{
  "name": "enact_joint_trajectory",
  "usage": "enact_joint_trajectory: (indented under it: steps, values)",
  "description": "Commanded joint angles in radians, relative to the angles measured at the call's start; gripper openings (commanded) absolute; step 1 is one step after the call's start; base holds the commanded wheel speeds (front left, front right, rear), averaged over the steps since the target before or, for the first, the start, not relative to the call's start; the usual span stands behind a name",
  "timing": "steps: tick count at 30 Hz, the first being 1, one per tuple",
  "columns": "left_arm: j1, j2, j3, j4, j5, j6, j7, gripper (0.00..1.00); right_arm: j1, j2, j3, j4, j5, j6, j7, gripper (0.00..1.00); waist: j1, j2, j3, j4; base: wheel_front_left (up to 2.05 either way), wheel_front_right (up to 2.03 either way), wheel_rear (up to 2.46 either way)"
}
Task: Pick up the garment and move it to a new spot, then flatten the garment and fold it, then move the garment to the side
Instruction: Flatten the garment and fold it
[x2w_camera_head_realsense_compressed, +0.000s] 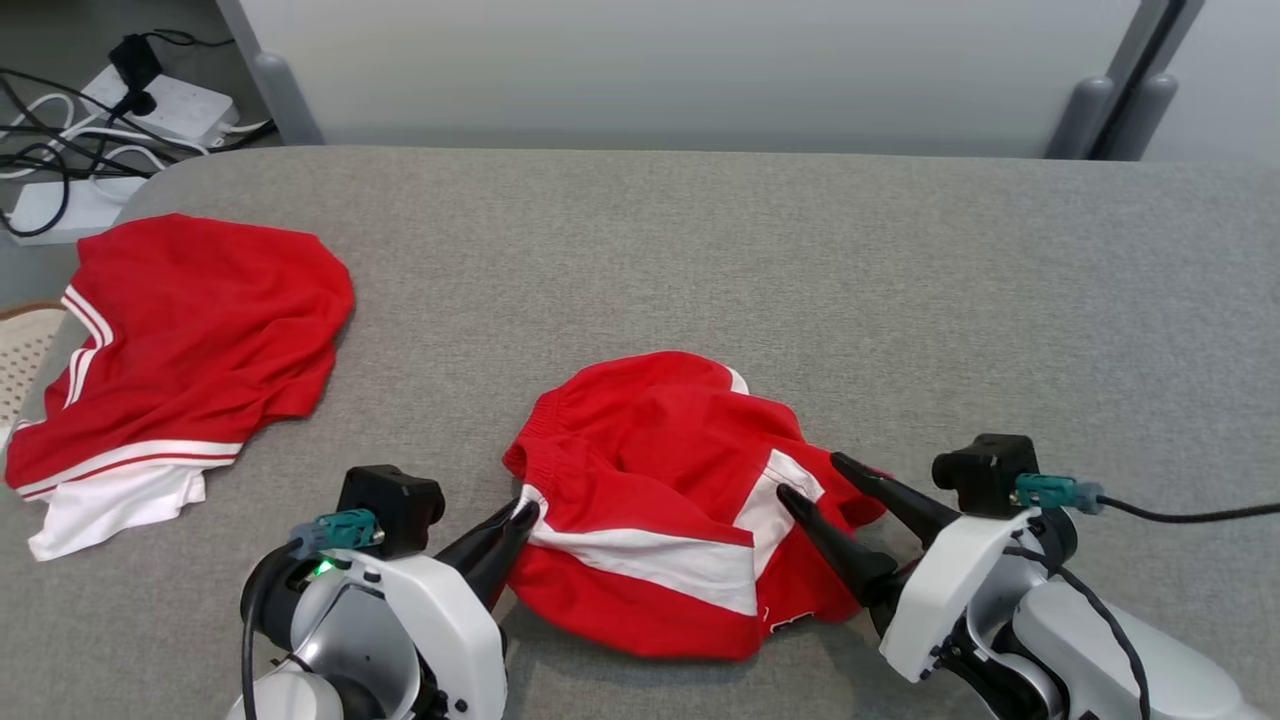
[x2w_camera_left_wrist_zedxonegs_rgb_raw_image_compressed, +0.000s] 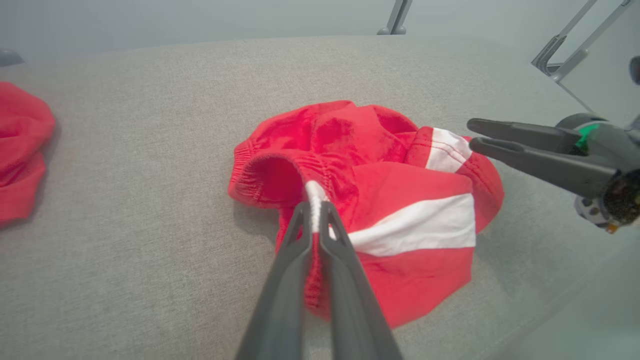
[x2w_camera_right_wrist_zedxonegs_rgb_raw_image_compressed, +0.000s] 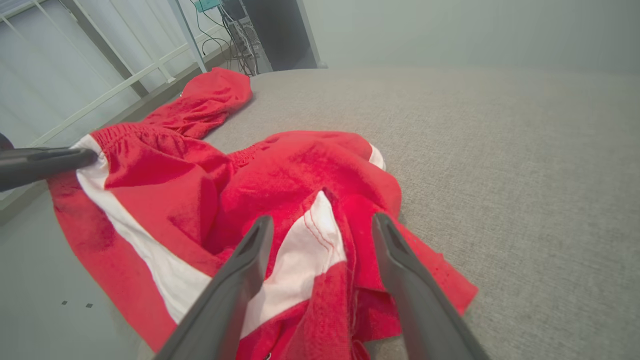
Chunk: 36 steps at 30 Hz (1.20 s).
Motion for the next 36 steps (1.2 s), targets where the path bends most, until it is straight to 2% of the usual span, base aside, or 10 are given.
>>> enact_joint_trajectory:
  steps: [1,3,4,5,6,8,9,22,29,36]
  values:
    - [-0.022,0.018,0.034,-0.035,-0.004,-0.001,-0.006,0.0,-0.022,-0.014,0.021,-0.007,0.018,0.004,0.003,1.0,0.0,0.0,0.0,0.011,0.0,0.0,0.0]
    - [-0.024,0.014,0.028,-0.037,-0.005,-0.002,-0.006,0.0,-0.044,-0.018,0.053,0.01,0.039,0.004,-0.003,1.0,0.0,0.0,-0.002,0.02,0.0,0.0,0.0]
    - [-0.024,0.013,0.026,-0.037,-0.006,-0.002,-0.004,0.0,-0.053,-0.019,0.069,0.02,0.049,0.004,-0.005,0.84,0.0,0.0,-0.003,0.024,0.0,0.0,0.0]
    - [-0.024,0.013,0.024,-0.037,-0.007,-0.003,-0.003,0.0,-0.062,-0.02,0.085,0.029,0.055,0.004,-0.007,0.54,0.0,0.0,-0.003,0.026,0.0,0.0,0.0]
    - [-0.025,0.013,0.023,-0.038,-0.007,-0.003,-0.001,0.0,-0.07,-0.02,0.099,0.039,0.066,0.004,-0.009,0.44,0.0,0.0,-0.004,0.029,0.0,0.0,0.0]
    - [-0.026,0.017,0.019,-0.039,-0.005,-0.002,0.004,0.0,-0.085,-0.02,0.126,0.057,0.082,0.004,-0.012,0.04,0.0,0.0,-0.006,0.033,0.0,0.0,0.0]
    - [-0.026,0.018,0.018,-0.041,-0.005,-0.002,0.005,0.0,-0.091,-0.02,0.139,0.065,0.092,0.004,-0.012,0.0,0.0,0.0,-0.007,0.035,0.0,0.0,0.0]
    - [-0.026,0.014,0.058,-0.028,-0.03,-0.028,-0.102,0.0,-0.146,-0.076,0.139,0.109,0.126,0.004,-0.097,0.0,0.0,0.0,-0.039,0.016,0.0,0.0,0.0]
    - [-0.049,-0.004,0.125,0.002,-0.086,-0.054,-0.201,0.0,-0.136,-0.142,-0.184,0.012,-0.014,0.004,-0.104,0.0,0.0,0.0,-0.072,-0.03,0.0,0.0,0.0]
    - [-0.106,-0.083,0.219,-0.007,-0.334,-0.082,-0.174,0.0,-0.063,-0.165,-0.424,-0.139,-0.124,0.004,-0.104,0.0,0.0,0.0,-0.11,-0.065,0.0,0.0,0.0]
